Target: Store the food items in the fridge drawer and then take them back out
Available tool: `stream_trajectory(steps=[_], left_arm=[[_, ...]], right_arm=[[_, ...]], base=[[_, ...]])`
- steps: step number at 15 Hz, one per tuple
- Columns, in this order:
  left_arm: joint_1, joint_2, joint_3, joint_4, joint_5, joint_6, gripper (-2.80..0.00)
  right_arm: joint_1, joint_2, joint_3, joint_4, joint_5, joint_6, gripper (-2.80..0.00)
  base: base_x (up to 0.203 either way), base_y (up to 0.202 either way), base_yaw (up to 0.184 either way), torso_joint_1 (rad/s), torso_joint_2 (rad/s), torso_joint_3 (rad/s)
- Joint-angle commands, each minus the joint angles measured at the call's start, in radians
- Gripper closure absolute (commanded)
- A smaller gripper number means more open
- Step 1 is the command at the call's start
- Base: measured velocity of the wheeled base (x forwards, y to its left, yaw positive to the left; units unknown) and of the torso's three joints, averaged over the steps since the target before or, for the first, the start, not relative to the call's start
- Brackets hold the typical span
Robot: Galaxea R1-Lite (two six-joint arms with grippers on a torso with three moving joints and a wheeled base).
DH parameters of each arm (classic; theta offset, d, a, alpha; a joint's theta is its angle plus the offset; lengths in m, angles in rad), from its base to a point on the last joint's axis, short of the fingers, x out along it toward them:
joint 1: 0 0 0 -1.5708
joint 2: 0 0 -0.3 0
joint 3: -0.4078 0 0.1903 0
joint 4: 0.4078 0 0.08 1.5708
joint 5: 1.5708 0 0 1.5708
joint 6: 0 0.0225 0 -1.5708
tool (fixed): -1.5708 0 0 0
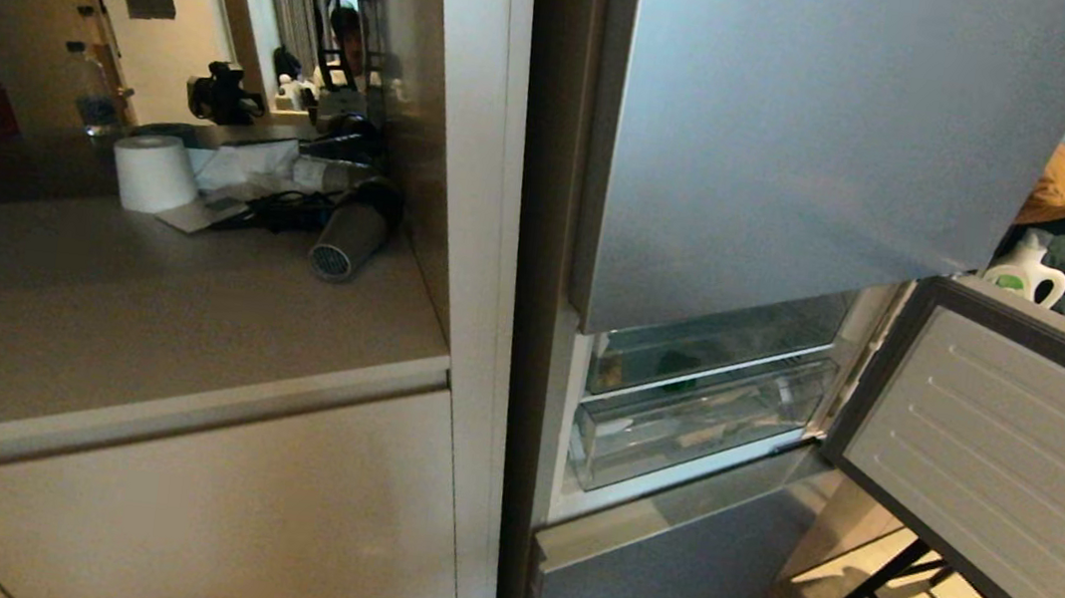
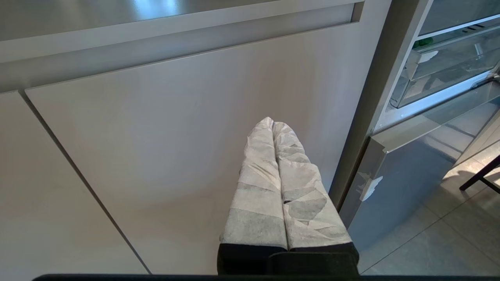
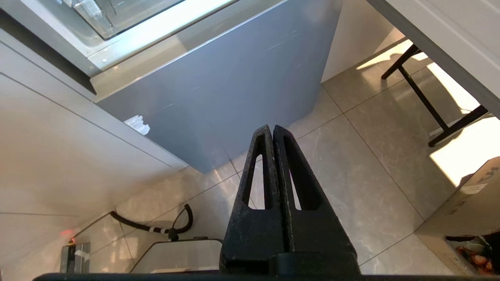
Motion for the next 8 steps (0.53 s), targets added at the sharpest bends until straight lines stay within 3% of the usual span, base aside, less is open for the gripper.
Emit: stream_trajectory(steps=[1, 5, 8], left_arm=[[0.0, 0.0, 0.011, -0.001, 0.0, 0.0, 0.0], [0.0, 0.0, 0.011, -0.001, -0.001, 0.0, 0.0], [0.0, 0.001, 0.011, -0.001, -0.001, 0.0, 0.0]], right_arm=[[0.0, -0.042, 0.002, 0.02, 0.001, 0.001, 0.0], [-0.001, -0.058, 0.002, 0.069, 0.003, 0.001, 0.0], [-0.001, -0.056, 0.0, 0.069, 0.002, 0.003, 0.0]], base=[[0.0, 0.0, 0.0, 0.0, 0.0, 0.0], [0.0, 0.0, 0.0, 0.0, 0.0, 0.0], [0.003, 0.009, -0.119, 0.009, 0.0, 0.002]])
